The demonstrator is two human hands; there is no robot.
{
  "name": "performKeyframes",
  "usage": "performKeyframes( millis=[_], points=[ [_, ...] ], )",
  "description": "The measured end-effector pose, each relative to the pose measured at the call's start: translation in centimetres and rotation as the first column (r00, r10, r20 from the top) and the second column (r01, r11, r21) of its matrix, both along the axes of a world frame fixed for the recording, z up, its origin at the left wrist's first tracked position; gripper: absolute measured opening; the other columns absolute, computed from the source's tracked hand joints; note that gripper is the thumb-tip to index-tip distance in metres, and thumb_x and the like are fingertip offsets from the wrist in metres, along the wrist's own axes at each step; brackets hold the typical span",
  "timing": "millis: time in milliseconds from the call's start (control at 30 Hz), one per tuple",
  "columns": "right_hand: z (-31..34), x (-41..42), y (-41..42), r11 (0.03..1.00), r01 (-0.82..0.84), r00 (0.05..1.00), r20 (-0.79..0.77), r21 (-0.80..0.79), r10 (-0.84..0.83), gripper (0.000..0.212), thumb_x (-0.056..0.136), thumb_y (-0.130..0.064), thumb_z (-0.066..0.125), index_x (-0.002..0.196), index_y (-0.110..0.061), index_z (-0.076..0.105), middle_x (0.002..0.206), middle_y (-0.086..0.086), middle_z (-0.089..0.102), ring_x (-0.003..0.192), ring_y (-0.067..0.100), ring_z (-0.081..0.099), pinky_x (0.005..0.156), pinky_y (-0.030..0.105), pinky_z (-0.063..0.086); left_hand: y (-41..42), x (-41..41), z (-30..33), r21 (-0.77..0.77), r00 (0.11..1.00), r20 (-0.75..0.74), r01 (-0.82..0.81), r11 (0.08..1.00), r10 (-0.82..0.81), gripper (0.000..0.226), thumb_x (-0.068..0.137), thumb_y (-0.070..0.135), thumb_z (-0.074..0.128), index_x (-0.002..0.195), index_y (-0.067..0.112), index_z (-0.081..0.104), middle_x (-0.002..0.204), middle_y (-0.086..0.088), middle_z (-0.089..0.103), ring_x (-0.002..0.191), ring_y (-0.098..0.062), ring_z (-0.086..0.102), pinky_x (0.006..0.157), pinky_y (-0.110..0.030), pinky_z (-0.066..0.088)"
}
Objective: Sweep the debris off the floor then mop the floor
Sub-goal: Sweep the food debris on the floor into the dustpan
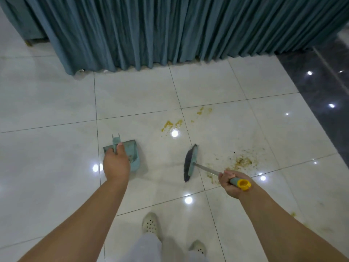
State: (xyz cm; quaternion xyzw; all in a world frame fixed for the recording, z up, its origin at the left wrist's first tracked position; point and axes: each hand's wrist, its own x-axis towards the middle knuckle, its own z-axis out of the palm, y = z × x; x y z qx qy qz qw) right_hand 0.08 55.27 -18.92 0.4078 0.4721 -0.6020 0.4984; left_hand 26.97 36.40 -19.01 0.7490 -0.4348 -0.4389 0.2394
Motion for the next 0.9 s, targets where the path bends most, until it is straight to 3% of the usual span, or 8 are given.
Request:
performKeyframes(
  millis=[233, 333, 433, 500, 633, 767, 900],
  points=[
    [1.2, 0.6, -0.9, 0.994, -0.096, 0.995, 0.010, -0.043, 0.097, 0.008, 0.099, -0.002, 0.035, 0.097, 0.003, 0.041, 0.073, 0.008, 0.035, 0.025, 0.010, 0.037, 0.029, 0.012, 0.038, -0.2, -0.6, 0.2, -0.042, 0.999, 0.009, 0.032, 0.999, -0.032, 0.044, 0.100, 0.035, 0.037, 0.097, -0.005, 0.054, 0.092, -0.021, 0.057, 0.095, -0.037, 0.058, 0.074, -0.034, 0.040],
    [1.5, 1.7, -2.6, 0.982, -0.173, 0.983, 0.043, -0.072, 0.176, 0.007, 0.098, 0.000, 0.036, 0.096, 0.003, 0.042, 0.073, 0.011, 0.038, 0.025, 0.010, 0.037, 0.028, 0.012, 0.037, -0.3, -0.9, 0.2, -0.051, 1.000, 0.002, 0.023, 0.998, -0.023, 0.045, 0.100, 0.035, 0.038, 0.101, -0.008, 0.054, 0.094, -0.023, 0.058, 0.096, -0.037, 0.059, 0.079, -0.038, 0.045],
    [1.3, 3.2, -5.1, 0.964, -0.246, 0.964, 0.083, -0.097, 0.255, 0.008, 0.096, 0.003, 0.038, 0.091, -0.003, 0.041, 0.075, 0.014, 0.041, 0.027, 0.010, 0.038, 0.028, 0.012, 0.038, -0.8, -1.0, 0.3, -0.044, 1.000, 0.013, 0.006, 0.999, -0.005, 0.040, 0.100, 0.034, 0.038, 0.092, -0.003, 0.051, 0.090, -0.021, 0.057, 0.097, -0.038, 0.058, 0.080, -0.037, 0.043],
    [0.8, 4.3, -7.2, 0.940, -0.325, 0.935, 0.112, -0.103, 0.336, 0.008, 0.095, 0.002, 0.039, 0.092, -0.004, 0.040, 0.075, 0.015, 0.043, 0.028, 0.010, 0.039, 0.028, 0.013, 0.037, -1.2, -0.6, 0.4, -0.046, 0.999, 0.025, -0.020, 0.999, 0.022, 0.039, 0.100, 0.034, 0.038, 0.092, -0.002, 0.051, 0.090, -0.021, 0.057, 0.096, -0.037, 0.059, 0.079, -0.035, 0.043],
    [-0.8, 7.1, -12.1, 0.869, -0.474, 0.849, 0.187, -0.145, 0.494, 0.006, 0.094, 0.003, 0.041, 0.094, -0.003, 0.041, 0.065, 0.017, 0.049, 0.028, 0.012, 0.040, 0.027, 0.014, 0.037, -1.9, 0.7, 0.2, -0.055, 0.990, 0.029, -0.136, 0.989, 0.137, 0.039, 0.099, 0.038, 0.039, 0.093, 0.002, 0.052, 0.094, -0.021, 0.062, 0.088, -0.034, 0.061, 0.082, -0.045, 0.053],
    [-2.8, 10.2, -17.1, 0.800, -0.571, 0.766, 0.233, -0.183, 0.599, 0.006, 0.094, 0.003, 0.041, 0.092, -0.001, 0.044, 0.070, 0.016, 0.046, 0.027, 0.013, 0.041, 0.028, 0.013, 0.037, -2.3, 1.5, -0.1, -0.066, 0.972, 0.052, -0.226, 0.972, 0.229, 0.032, 0.100, 0.035, 0.039, 0.091, 0.005, 0.048, 0.088, -0.014, 0.054, 0.082, -0.025, 0.054, 0.078, -0.035, 0.046],
    [-4.3, 12.1, -20.7, 0.773, -0.591, 0.732, 0.250, -0.229, 0.634, 0.008, 0.095, 0.001, 0.040, 0.089, -0.001, 0.044, 0.073, 0.014, 0.044, 0.024, 0.013, 0.040, 0.027, 0.013, 0.036, -3.0, 1.6, -1.0, -0.084, 0.956, 0.051, -0.283, 0.955, 0.288, 0.037, 0.099, 0.035, 0.041, 0.095, 0.001, 0.053, 0.092, -0.017, 0.058, 0.086, -0.029, 0.058, 0.081, -0.036, 0.046]
  ],
)
